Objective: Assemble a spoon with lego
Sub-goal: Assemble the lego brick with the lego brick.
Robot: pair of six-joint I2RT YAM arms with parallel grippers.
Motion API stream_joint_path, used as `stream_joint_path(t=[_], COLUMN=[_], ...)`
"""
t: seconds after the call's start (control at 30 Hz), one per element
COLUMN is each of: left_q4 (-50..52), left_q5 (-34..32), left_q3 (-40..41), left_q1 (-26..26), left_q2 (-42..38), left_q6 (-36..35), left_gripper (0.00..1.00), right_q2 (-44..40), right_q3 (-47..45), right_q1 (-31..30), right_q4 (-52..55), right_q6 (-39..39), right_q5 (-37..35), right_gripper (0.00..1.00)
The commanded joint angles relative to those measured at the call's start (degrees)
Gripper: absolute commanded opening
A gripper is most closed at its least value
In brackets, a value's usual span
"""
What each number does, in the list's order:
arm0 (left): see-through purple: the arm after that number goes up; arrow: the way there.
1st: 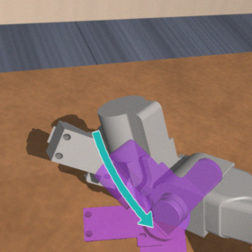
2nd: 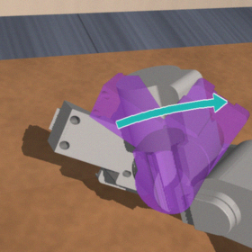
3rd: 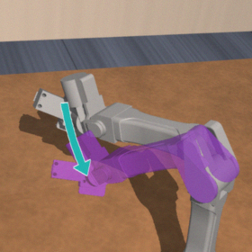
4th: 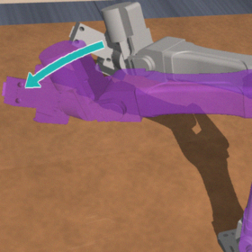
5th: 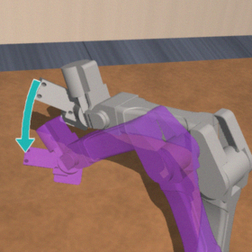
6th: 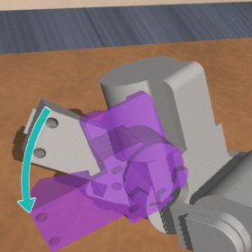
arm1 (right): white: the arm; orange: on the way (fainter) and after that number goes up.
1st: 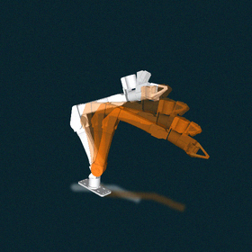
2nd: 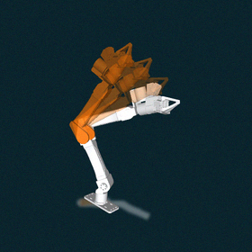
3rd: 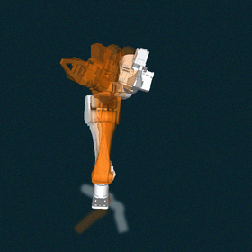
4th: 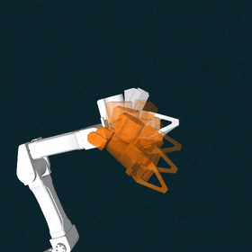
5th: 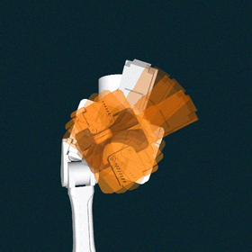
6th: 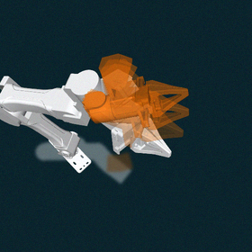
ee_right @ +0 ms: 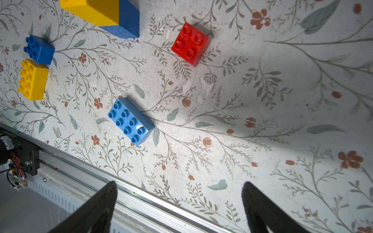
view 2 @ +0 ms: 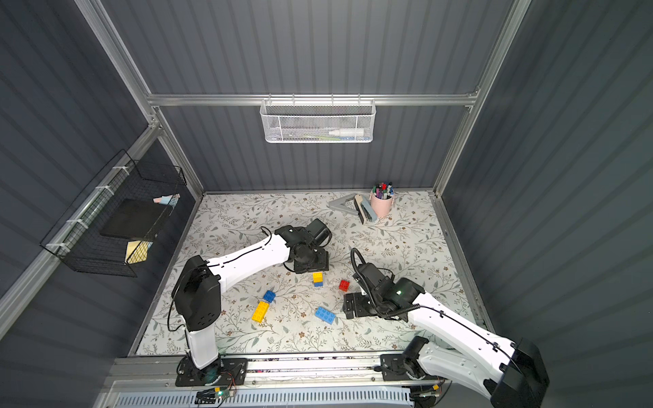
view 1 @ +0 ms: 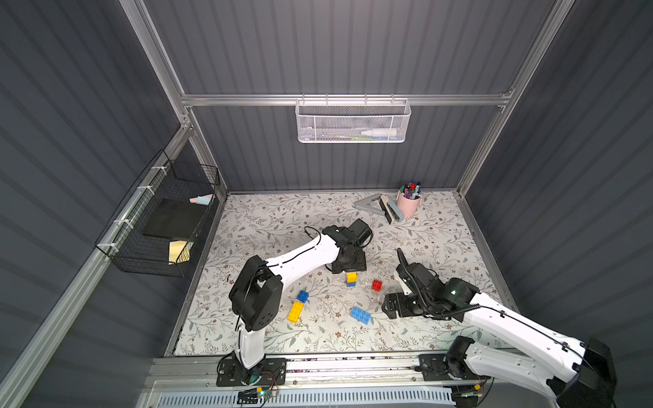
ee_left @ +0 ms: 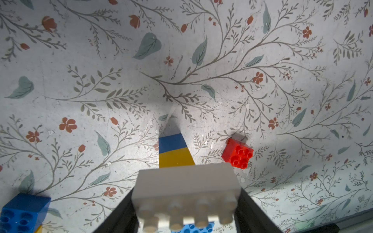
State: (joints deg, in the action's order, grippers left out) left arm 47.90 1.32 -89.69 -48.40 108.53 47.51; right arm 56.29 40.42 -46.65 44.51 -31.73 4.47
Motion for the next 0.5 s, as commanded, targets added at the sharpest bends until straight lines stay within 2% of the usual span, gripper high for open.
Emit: stream_joint_path(t=[0.0, 0.17, 0.47], left_q4=[-0.60, -0.60, 3.37], left_q5=[0.13, 0.19, -3.76], left_q3=[1.18, 1.54, 0.30], left_q1=[-0.46, -0.69, -1.85], left_q2=[-0.82, -1.74, -3.65], left_q6=[2.07, 2.76, 3.16], left_gripper=[0.69, 0.68, 0.67], right_q2=[-0.68, -0.66, -0.83], right_q3=[-1.09, -1.57, -2.19], right_q1=[-0.19, -0.19, -0.24], right_q4=[0.27, 0.13, -0.70], right_q6=[-0.29, -0.18, -0.06], right_q5=[-1.25, -1.18, -1.23], right_gripper=[0.96, 0.96, 0.96])
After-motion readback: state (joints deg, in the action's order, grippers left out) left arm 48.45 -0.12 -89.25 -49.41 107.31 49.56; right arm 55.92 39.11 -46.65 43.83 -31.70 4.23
